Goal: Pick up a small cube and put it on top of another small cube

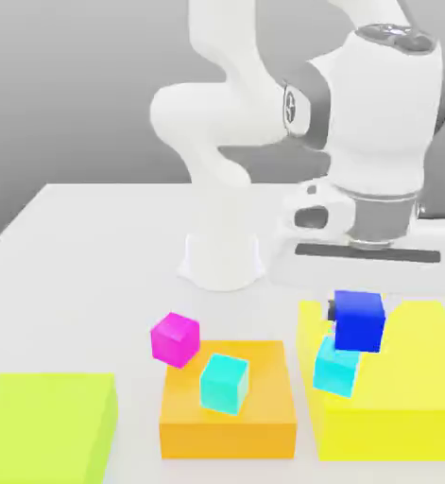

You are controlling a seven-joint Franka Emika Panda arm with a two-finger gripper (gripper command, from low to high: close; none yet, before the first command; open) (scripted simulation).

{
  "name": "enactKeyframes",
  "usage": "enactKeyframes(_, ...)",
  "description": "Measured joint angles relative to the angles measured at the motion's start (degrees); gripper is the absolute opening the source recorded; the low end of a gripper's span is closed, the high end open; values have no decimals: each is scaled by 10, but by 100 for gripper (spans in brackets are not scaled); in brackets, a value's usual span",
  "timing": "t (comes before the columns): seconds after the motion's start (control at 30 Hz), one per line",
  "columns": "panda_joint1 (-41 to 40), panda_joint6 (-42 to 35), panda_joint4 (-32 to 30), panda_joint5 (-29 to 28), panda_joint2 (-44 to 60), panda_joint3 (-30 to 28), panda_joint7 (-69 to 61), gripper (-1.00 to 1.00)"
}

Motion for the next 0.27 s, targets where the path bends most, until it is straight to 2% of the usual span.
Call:
enactKeyframes(0.13, 0, 75, -27, -20, 49, 2, 4, -100)
enactKeyframes(0.17, 0, 90, -31, -25, 61, 2, 7, 100)
enactKeyframes(0.27, 0, 90, -31, -25, 61, 2, 7, 100)
